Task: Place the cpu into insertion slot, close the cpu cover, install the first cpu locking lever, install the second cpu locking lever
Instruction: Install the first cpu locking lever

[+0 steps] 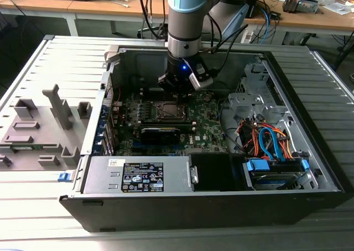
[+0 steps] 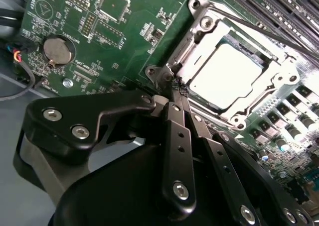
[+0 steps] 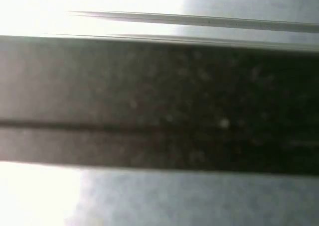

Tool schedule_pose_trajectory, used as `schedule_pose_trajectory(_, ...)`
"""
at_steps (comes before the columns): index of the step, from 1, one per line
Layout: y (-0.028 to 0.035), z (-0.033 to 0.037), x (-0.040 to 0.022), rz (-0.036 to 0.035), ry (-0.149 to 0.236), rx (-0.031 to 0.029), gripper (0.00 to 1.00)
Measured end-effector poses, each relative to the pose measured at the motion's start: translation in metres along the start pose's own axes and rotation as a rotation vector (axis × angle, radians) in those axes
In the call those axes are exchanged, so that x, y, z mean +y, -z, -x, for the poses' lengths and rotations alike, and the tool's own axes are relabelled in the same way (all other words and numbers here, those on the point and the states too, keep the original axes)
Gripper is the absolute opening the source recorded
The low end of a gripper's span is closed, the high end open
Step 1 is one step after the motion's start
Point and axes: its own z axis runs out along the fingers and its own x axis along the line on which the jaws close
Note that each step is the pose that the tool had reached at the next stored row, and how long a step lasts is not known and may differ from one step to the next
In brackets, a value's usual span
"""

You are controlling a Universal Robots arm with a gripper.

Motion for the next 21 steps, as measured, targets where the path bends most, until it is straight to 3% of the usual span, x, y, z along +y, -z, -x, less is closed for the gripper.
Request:
schedule_pose_trajectory(6, 0.0081, -0.0025, 0.0005, 0.0005, 0.000, -0.0052, 0.11)
schedule_pose_trajectory(11, 0.0094, -0.0204, 0.0015, 0.0011, 0.000, -0.0124, 0.11)
schedule_pose_trajectory(12, 0.0096, -0.0265, 0.0018, 0.0010, 0.000, -0.0137, 0.11)
schedule_pose_trajectory(15, 0.0095, -0.0348, 0.0038, 0.0009, 0.000, -0.0141, 0.11)
schedule_pose_trajectory(21, 0.0085, -0.0368, 0.0137, 0.0009, 0.000, -0.0142, 0.11)
